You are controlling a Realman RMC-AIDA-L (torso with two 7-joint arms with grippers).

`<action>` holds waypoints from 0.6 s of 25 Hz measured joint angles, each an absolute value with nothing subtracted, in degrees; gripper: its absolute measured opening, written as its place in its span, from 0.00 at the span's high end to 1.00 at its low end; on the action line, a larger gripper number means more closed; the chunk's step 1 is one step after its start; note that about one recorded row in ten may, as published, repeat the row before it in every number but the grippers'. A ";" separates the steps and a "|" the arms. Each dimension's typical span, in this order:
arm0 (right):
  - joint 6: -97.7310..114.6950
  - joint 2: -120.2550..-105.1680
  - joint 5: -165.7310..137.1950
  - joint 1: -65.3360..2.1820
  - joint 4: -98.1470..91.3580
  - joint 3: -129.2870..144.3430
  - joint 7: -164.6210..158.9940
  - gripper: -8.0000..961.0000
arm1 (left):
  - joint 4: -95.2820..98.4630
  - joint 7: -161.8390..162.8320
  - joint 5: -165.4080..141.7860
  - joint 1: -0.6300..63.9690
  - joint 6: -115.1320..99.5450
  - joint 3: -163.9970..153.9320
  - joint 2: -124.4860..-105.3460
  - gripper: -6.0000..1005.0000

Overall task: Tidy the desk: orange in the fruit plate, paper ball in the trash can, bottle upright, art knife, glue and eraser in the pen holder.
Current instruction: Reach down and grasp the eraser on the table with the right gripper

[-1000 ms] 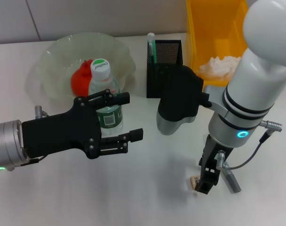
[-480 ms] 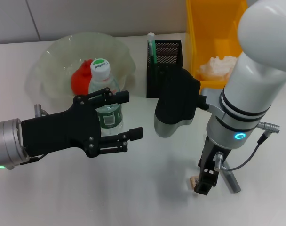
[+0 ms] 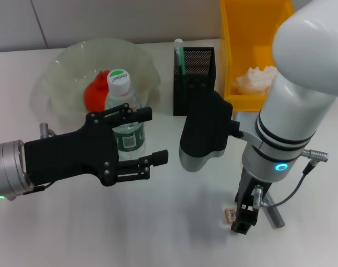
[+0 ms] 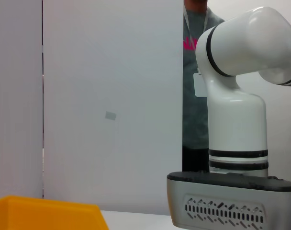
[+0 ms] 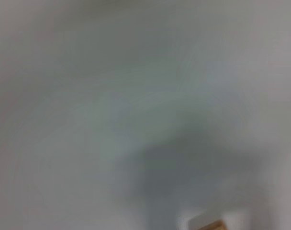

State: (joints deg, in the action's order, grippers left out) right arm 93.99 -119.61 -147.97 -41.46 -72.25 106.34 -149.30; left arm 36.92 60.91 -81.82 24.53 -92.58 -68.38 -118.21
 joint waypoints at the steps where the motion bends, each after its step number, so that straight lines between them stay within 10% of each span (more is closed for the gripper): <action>1: 93.98 -119.61 -147.98 -41.51 -72.25 106.34 -149.44 0.36 | 36.92 60.91 -81.82 24.53 -92.58 -68.38 -118.21 0.19; 15: 94.29 -119.62 -148.01 -42.01 -72.24 106.73 -150.80 0.57 | 36.92 60.91 -81.82 24.18 -92.73 -68.54 -118.29 0.19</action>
State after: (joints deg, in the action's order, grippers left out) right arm 94.29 -119.62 -148.01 -42.01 -72.24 106.73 -150.81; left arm 36.92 60.91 -81.82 24.18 -92.73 -68.54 -118.29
